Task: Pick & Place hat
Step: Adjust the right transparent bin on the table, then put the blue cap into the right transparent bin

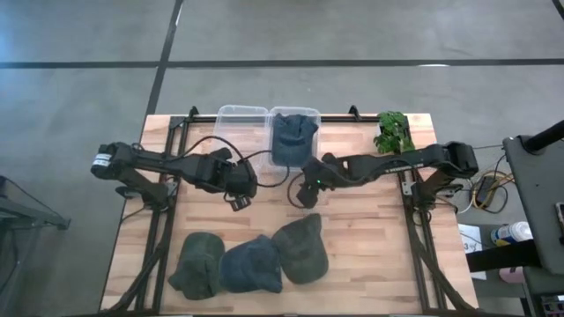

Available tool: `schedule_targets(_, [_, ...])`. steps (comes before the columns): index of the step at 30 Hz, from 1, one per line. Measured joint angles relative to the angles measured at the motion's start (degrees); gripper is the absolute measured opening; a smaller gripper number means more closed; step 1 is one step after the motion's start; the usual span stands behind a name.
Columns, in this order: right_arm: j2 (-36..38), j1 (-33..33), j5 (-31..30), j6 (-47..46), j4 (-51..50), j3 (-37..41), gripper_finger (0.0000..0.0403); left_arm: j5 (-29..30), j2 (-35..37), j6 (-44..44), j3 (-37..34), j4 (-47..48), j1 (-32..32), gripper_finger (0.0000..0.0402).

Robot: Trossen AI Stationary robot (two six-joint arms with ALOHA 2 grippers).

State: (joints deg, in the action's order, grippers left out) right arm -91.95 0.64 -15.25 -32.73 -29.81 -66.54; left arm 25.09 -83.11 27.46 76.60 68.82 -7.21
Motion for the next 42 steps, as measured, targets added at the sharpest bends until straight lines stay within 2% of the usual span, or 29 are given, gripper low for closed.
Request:
schedule_targets(4, [2.4,-0.2,0.1,0.0,-1.5,0.0,0.0203,-0.7,0.0,5.0,0.0,-1.8,-3.5,0.0106])
schedule_targets(8, [7.2,2.9,0.3,-2.0,-8.0,0.0,0.0203,-4.7,0.0,2.2,-1.4,-13.9,-8.0,0.0106])
schedule_targets(13, [13.6,12.4,0.8,-11.8,-15.5,1.1,0.0203,-8.4,-1.1,-7.3,-6.4,-35.2,-12.4,0.0106])
schedule_targets(15, [15.0,16.9,0.7,-17.0,-15.6,2.0,0.0203,-8.5,-2.3,-9.4,-7.6,-38.8,-13.2,0.0106])
schedule_targets(17, [15.4,21.2,0.6,-23.3,-15.0,3.1,0.0203,-10.4,-3.4,-9.3,-7.8,-37.9,-14.0,0.0106])
schedule_targets(21, [14.3,27.7,-0.1,-34.4,-14.5,5.0,0.0203,-19.7,-4.1,-6.7,-8.6,-33.9,-16.5,0.0106])
schedule_targets(24, [12.3,31.0,-1.4,-40.1,-14.1,5.2,0.0203,-23.6,-4.1,-4.8,-9.1,-30.2,-18.9,0.0106])
schedule_targets(27, [9.9,33.3,-1.4,-42.6,-10.5,5.2,0.0203,-27.2,-4.1,-0.1,-10.1,-27.0,-21.0,0.0106])
schedule_targets(31, [6.5,34.9,-1.4,-43.4,-5.3,5.2,0.0203,-29.5,-4.1,5.8,-12.7,-28.7,-24.5,0.0106])
schedule_targets(36, [2.8,35.0,-1.4,-44.6,-1.8,5.2,0.0203,-29.5,-4.1,12.2,-18.2,-40.7,-27.0,0.0106])
schedule_targets(42, [0.9,36.0,-1.4,-49.0,-0.3,4.9,0.0203,-28.8,-4.1,22.0,-28.5,-63.6,-27.1,0.0106])
